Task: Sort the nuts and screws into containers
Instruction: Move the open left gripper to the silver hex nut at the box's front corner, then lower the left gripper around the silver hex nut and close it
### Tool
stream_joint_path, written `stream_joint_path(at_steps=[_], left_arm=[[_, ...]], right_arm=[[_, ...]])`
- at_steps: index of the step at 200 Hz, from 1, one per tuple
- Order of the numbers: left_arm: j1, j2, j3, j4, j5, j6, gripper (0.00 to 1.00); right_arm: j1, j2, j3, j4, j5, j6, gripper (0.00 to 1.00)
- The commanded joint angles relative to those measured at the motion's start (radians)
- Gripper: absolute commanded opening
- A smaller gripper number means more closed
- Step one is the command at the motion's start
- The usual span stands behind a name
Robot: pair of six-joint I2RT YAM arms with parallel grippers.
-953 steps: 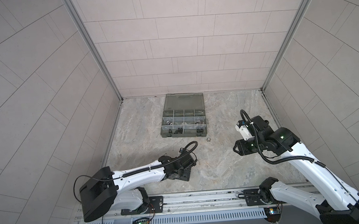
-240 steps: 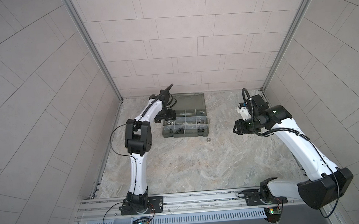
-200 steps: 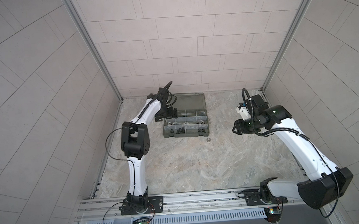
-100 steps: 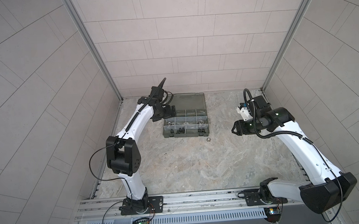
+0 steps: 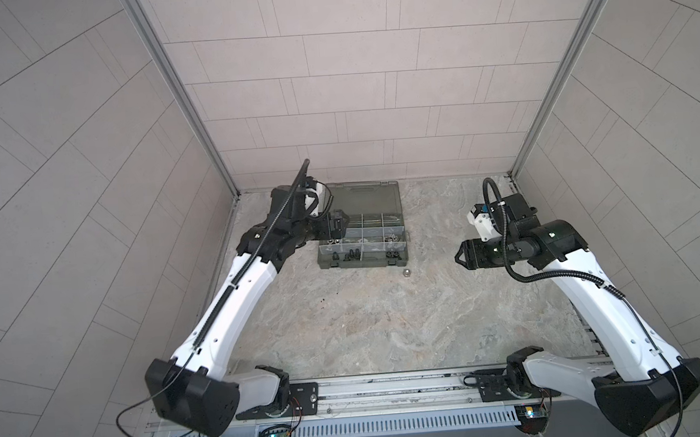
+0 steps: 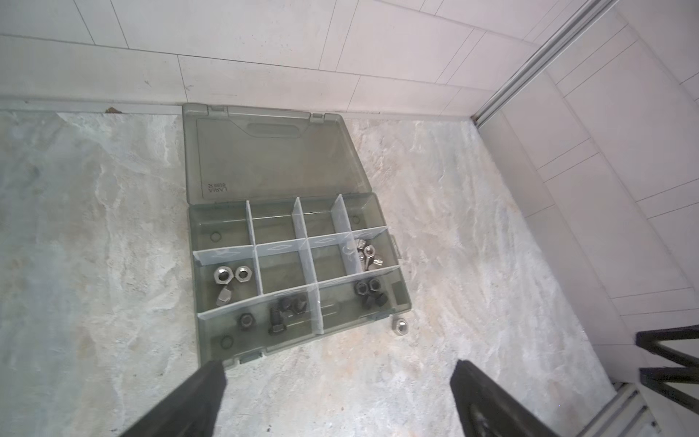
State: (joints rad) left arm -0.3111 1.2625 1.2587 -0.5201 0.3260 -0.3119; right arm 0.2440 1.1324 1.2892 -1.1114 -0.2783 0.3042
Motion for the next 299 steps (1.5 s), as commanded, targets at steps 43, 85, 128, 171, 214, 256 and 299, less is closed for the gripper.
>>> stream_joint_path(at_steps=[43, 85, 128, 171, 214, 256, 299], left_arm=[[-0.039, 0.224, 0.047, -0.012, 0.164, -0.001, 0.71], [-0.144, 0.328, 0.077, 0.005, 0.108, -0.023, 0.69], [-0.237, 0.476, 0.142, -0.006, 0.096, -0.038, 0.67], [-0.324, 0.596, 0.183, -0.014, 0.066, -0.041, 0.67], [-0.428, 0.681, 0.208, -0.014, -0.057, -0.050, 0.65], [-0.460, 0.763, 0.256, -0.020, -0.128, -0.082, 0.60], [-0.482, 0.824, 0.333, -0.071, -0.227, -0.086, 0.59]], right_arm=[[0.008, -0.066, -0.025, -0.037, 0.054, 0.016, 0.67], [0.007, -0.099, -0.046, -0.067, 0.083, 0.023, 0.67], [0.006, -0.148, -0.082, -0.098, 0.109, 0.042, 0.67], [0.002, -0.211, -0.118, -0.147, 0.124, 0.063, 0.67], [-0.002, -0.278, -0.139, -0.205, 0.138, 0.072, 0.67], [-0.002, -0.325, -0.127, -0.269, 0.144, 0.068, 0.67], [-0.003, -0.358, -0.125, -0.302, 0.155, 0.062, 0.67]])
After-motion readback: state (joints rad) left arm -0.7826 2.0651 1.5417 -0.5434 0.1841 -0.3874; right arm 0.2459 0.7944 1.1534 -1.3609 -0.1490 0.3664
